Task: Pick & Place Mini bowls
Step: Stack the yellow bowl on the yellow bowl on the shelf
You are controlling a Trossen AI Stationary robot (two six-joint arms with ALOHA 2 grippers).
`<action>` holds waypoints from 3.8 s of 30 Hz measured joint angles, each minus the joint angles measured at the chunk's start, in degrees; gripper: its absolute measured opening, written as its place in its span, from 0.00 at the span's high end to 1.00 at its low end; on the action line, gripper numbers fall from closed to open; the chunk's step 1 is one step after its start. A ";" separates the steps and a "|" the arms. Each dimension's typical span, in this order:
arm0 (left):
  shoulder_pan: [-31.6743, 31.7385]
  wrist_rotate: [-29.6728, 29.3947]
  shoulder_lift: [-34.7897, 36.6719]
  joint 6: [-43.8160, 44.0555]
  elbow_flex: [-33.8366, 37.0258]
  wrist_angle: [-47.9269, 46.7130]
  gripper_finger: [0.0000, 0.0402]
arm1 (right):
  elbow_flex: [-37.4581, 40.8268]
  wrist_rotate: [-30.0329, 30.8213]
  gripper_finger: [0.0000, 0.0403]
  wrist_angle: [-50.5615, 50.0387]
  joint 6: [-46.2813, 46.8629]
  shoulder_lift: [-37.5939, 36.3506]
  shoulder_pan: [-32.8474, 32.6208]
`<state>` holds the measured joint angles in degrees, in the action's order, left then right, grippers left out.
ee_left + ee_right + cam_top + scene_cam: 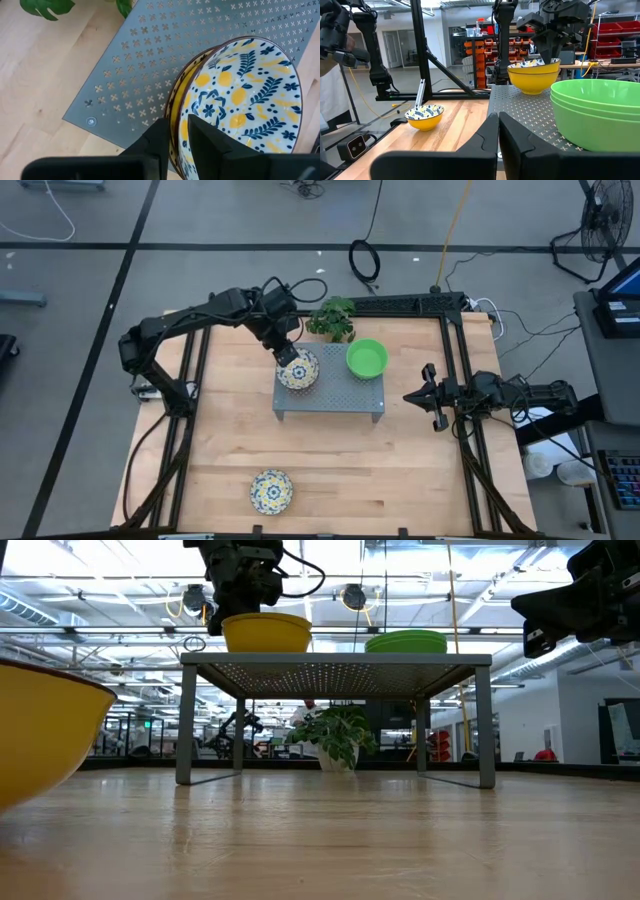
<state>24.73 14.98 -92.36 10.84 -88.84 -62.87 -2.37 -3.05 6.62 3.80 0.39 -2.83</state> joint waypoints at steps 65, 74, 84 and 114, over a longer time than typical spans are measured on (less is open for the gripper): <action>-64.10 -27.04 6.71 46.75 30.90 20.90 0.49 | 0.00 0.00 1.00 -0.01 -0.01 -0.01 -0.02; -64.11 -23.23 6.71 45.90 37.92 36.82 0.53 | 0.02 0.00 1.00 -0.03 0.01 0.01 0.00; -64.11 -22.62 6.71 45.89 40.48 38.71 0.54 | 0.00 -0.01 1.00 0.01 0.01 0.00 -0.02; -60.43 -18.48 1.95 40.22 40.48 36.96 0.54 | 0.00 0.00 1.00 0.00 0.00 -0.01 0.00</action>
<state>-35.70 -3.49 -90.41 51.06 -48.36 -25.91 -2.37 -3.05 6.62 3.81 0.38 -2.83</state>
